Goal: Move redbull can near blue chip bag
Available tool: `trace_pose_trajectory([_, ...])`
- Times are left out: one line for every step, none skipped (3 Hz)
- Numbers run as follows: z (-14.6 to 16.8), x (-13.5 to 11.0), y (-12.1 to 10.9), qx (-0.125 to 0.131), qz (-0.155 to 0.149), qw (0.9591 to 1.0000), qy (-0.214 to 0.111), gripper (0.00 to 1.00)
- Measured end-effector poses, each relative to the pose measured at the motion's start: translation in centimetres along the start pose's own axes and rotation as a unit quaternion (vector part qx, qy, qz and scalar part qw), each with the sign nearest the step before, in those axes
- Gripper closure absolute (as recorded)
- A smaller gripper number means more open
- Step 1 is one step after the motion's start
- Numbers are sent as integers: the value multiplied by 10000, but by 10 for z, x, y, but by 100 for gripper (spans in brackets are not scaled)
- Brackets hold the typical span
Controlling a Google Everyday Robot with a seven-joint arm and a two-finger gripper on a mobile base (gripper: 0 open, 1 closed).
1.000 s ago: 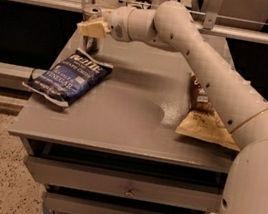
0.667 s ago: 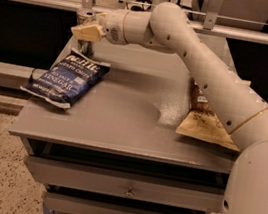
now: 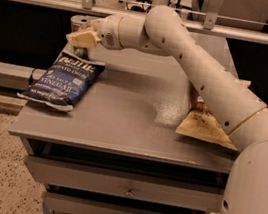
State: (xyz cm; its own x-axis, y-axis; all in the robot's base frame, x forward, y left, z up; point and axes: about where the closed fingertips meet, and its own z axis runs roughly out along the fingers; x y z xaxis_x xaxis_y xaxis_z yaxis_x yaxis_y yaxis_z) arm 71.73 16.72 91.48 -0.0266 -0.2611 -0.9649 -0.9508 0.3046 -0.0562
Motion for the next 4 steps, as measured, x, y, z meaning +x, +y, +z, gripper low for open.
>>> trace_pose_trajectory([4,3,5,-18,-136,9999,65,61])
trace_pose_trajectory([7,7,8,-8,-286,9996,77,37])
trace_pose_trajectory([9,11,10,-4,-354,9994,56,15])
trace_pose_trajectory([6,16,7,13,-403,9992,60,0])
